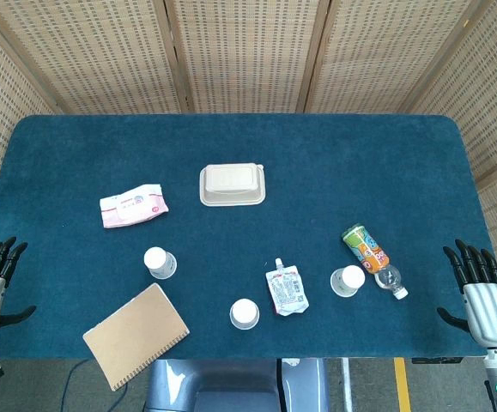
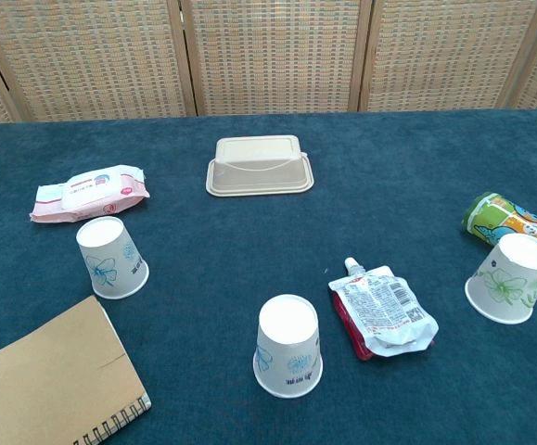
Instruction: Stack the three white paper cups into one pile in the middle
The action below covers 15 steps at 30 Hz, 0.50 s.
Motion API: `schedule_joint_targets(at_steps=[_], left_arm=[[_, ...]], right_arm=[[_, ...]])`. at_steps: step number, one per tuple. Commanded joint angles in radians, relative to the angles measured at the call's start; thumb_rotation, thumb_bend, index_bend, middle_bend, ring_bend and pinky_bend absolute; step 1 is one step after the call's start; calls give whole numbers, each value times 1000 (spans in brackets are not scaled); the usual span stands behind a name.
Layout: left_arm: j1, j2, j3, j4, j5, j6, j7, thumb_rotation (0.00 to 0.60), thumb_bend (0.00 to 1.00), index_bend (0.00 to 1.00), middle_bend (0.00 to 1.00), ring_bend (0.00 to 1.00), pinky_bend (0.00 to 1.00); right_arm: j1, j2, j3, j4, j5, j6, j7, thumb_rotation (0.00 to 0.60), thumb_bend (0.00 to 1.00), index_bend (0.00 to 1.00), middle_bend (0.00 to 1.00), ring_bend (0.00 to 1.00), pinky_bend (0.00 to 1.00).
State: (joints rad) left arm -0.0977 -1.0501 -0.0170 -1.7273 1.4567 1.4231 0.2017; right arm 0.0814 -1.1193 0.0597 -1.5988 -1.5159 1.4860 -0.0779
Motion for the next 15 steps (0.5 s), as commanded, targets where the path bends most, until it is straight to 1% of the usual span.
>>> schedule_joint_targets(at_steps=[1, 4, 8, 15], left_arm=[[0, -4, -1, 4, 3, 3, -2, 600, 4, 0, 0, 0, 0], [-1, -7, -1, 7, 2, 1, 0, 600, 17, 0, 0, 0, 8], [-2, -9, -2, 8, -1, -1, -2, 600, 27, 0, 0, 0, 57], [-2, -24, -4, 21, 21, 17, -19, 600, 44, 0, 0, 0, 60]], right_arm=[[1, -3, 1, 2, 1, -1, 1, 600, 0, 0, 0, 0, 0], [1, -9, 3, 7, -1, 4, 3, 600, 0, 0, 0, 0, 0], [-1, -13, 3, 9, -7, 12, 7, 600, 0, 0, 0, 0, 0], [-2, -19, -1, 12, -22, 21, 12, 600, 0, 0, 0, 0, 0]])
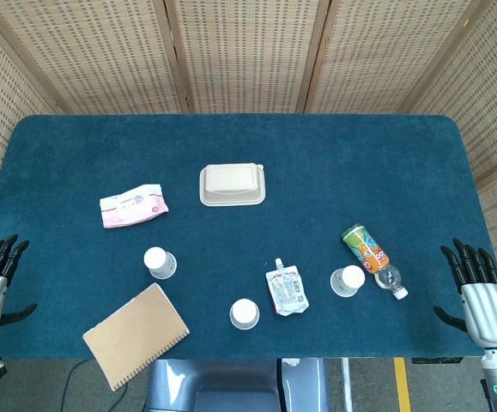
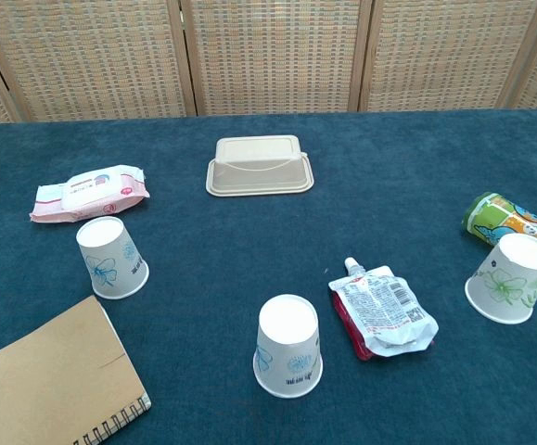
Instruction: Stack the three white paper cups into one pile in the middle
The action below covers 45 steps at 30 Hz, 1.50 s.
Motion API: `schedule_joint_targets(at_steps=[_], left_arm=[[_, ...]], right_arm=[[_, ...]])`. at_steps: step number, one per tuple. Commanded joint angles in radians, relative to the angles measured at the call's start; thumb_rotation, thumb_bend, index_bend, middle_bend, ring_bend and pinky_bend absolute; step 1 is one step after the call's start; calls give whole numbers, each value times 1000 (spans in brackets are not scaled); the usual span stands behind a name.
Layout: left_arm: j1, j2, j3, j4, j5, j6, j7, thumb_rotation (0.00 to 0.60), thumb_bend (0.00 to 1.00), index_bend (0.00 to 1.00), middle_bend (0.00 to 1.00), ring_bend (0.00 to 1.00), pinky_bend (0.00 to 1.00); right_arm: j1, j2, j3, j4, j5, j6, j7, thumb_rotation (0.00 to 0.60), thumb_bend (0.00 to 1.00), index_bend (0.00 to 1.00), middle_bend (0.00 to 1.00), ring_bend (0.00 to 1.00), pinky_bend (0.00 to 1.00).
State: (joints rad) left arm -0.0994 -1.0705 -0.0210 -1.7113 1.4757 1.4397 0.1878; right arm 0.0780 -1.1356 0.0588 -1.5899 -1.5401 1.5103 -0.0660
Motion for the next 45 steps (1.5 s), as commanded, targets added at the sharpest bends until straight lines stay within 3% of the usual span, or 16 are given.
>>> schedule_joint_targets(at_steps=[1, 22, 28, 33, 45], left_arm=[[-2, -5, -1, 6, 1, -2, -8, 600, 44, 0, 0, 0, 60], [-9, -21, 4, 4, 11, -6, 25, 600, 48, 0, 0, 0, 36], [-26, -18, -3, -13, 13, -23, 14, 600, 132, 0, 0, 0, 38], [-75, 6, -25, -42, 10, -78, 39, 600, 154, 5, 0, 0, 47], [-251, 37, -110, -105, -89, -294, 117, 600, 169, 202, 0, 0, 77]], right_arm=[[2, -3, 0, 4, 4, -6, 0, 600, 0, 0, 0, 0, 0], [-4, -1, 7, 3, 11, 5, 24, 600, 0, 0, 0, 0, 0], [-5, 1, 9, 2, 12, 6, 33, 600, 0, 0, 0, 0, 0], [-4, 2, 6, 1, 11, 1, 39, 600, 0, 0, 0, 0, 0], [-3, 7, 12, 6, 20, -2, 62, 600, 0, 0, 0, 0, 0]])
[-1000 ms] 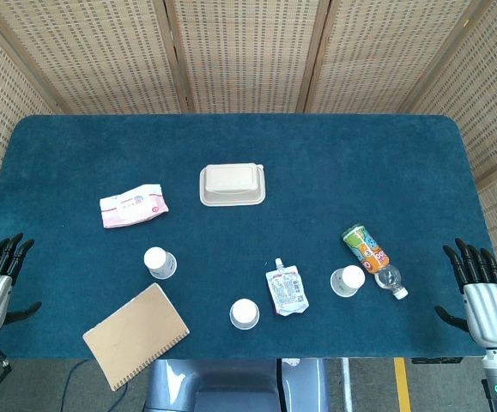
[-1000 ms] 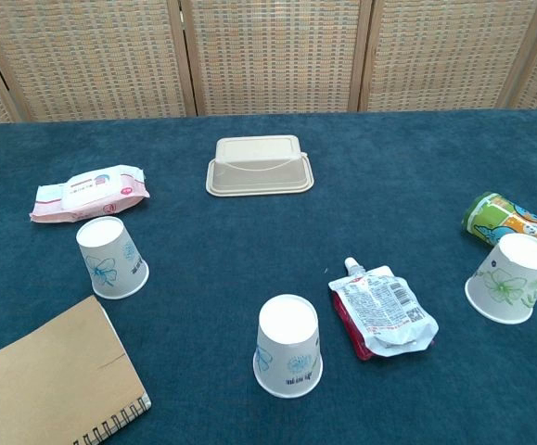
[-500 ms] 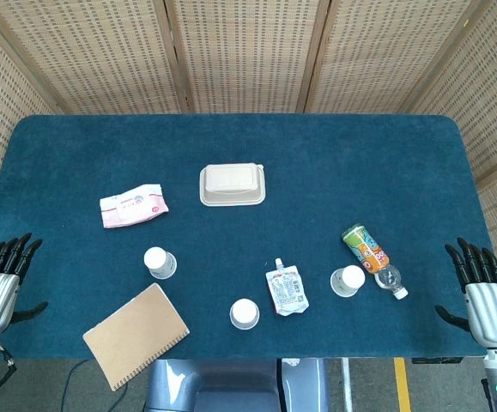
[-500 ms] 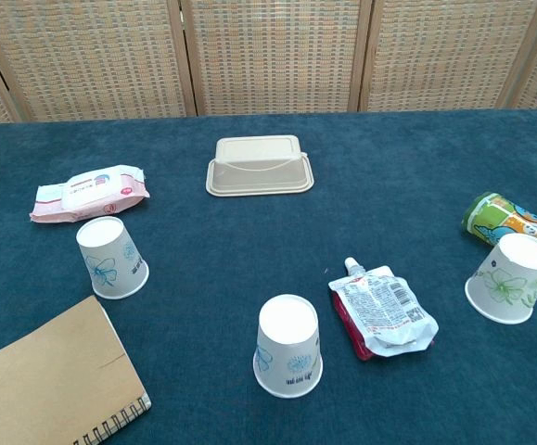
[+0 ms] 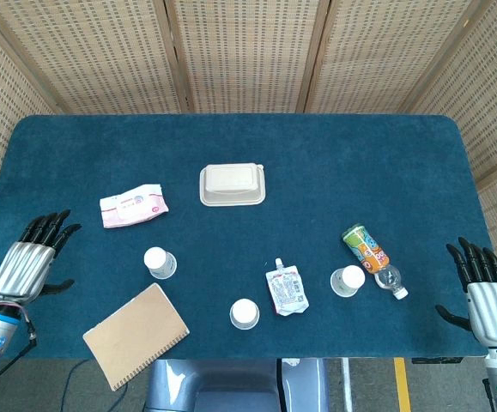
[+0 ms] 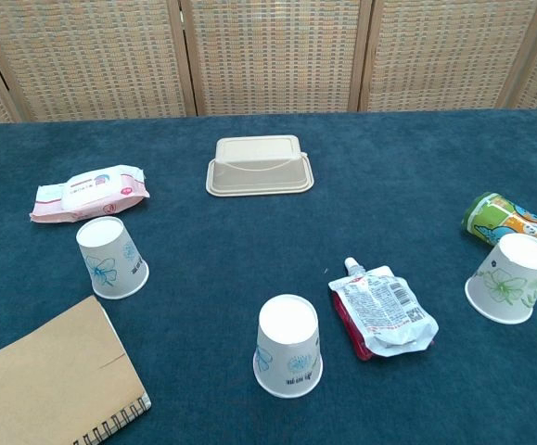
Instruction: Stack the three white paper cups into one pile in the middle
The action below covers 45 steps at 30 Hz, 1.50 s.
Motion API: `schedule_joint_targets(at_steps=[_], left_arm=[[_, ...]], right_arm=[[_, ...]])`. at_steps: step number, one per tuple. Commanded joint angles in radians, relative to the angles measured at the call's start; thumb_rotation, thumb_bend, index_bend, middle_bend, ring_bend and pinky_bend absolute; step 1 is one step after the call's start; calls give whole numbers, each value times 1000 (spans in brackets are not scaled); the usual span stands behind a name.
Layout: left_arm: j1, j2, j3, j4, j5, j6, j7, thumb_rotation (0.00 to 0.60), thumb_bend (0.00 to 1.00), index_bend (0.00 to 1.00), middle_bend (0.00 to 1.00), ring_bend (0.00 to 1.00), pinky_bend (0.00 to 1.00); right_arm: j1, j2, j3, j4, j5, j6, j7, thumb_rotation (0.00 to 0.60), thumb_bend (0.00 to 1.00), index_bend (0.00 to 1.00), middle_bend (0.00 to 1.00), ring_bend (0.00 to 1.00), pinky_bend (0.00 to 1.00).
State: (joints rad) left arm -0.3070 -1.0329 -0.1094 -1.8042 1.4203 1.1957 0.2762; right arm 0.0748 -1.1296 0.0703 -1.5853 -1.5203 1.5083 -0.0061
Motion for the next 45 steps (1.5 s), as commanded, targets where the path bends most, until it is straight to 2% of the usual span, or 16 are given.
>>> schedule_joint_targets(at_steps=[1, 10, 19, 32, 40, 45], left_arm=[[-61, -7, -27, -12, -47, -73, 43, 600, 169, 209, 0, 0, 82], [-182, -74, -44, 2, -163, -215, 130, 600, 171, 235, 0, 0, 85], [-268, -164, -39, 32, -246, -293, 221, 600, 179, 284, 0, 0, 86], [-366, -295, -24, 81, -413, -308, 371, 600, 189, 298, 0, 0, 86], [-397, -331, -9, 96, -477, -289, 414, 600, 313, 374, 0, 0, 88], [-403, -337, 2, 92, -477, -267, 416, 600, 327, 398, 0, 0, 99]], right_arm=[[0, 1, 1, 2, 1, 0, 4, 600, 0, 0, 0, 0, 0], [4, 3, 1, 6, 6, -12, 22, 600, 0, 0, 0, 0, 0], [2, 7, 6, 6, 13, -9, 38, 600, 0, 0, 0, 0, 0], [1, 24, 11, 8, 25, -16, 93, 600, 0, 0, 0, 0, 0], [0, 36, 12, 8, 26, -19, 133, 600, 0, 0, 0, 0, 0], [1, 36, 12, 8, 26, -21, 137, 600, 0, 0, 0, 0, 0]])
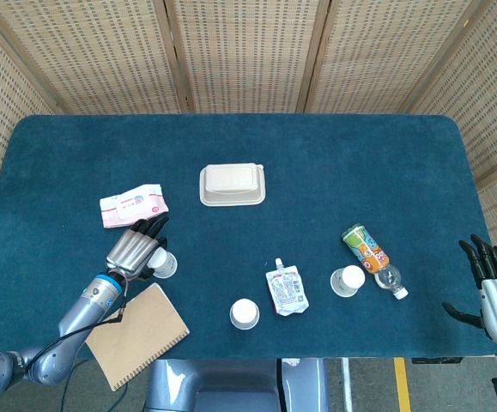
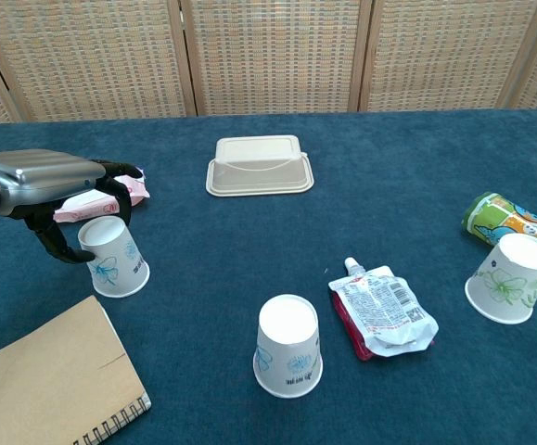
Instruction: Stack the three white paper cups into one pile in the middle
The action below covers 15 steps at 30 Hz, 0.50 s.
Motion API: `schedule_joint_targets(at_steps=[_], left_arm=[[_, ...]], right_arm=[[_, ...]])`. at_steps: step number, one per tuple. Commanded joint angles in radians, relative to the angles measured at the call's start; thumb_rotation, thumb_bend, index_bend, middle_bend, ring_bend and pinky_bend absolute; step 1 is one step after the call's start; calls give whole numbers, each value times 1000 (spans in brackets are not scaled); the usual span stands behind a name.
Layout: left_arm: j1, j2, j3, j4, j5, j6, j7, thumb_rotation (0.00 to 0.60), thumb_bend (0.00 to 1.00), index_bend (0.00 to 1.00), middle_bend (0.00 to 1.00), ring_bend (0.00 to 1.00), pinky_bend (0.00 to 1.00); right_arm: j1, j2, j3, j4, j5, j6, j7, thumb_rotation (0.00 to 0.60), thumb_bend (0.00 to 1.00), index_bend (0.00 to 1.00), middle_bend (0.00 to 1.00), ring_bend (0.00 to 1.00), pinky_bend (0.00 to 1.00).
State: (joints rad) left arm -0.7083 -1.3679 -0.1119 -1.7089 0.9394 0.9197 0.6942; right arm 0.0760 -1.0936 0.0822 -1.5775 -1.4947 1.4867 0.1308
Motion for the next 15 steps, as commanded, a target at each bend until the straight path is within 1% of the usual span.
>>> schedule_joint_targets(at_steps=[1, 5, 8, 12, 15], left_arm=[[-1, -1, 6, -5, 6, 12, -5, 600, 327, 398, 0, 0, 100], [1, 4, 6, -22, 30, 30, -28, 600, 327, 402, 0, 0, 100], [10, 9, -5, -50, 76, 56, -77, 600, 326, 405, 0, 0, 100], [22, 10, -17, -88, 184, 105, -146, 600, 326, 407, 0, 0, 101], [33, -18, -21, -107, 290, 149, -226, 600, 326, 407, 0, 0, 101]], right_arm=[[0, 0, 1, 0, 0, 1, 1, 600, 0, 0, 0, 0, 0], [-2, 0, 1, -2, 0, 5, 2, 600, 0, 0, 0, 0, 0], [-3, 0, 2, -2, -1, 8, 2, 600, 0, 0, 0, 0, 0], [-4, -2, 5, 0, 3, 10, -5, 600, 0, 0, 0, 0, 0], [-5, -1, 7, -2, 5, 14, 0, 600, 0, 0, 0, 0, 0]])
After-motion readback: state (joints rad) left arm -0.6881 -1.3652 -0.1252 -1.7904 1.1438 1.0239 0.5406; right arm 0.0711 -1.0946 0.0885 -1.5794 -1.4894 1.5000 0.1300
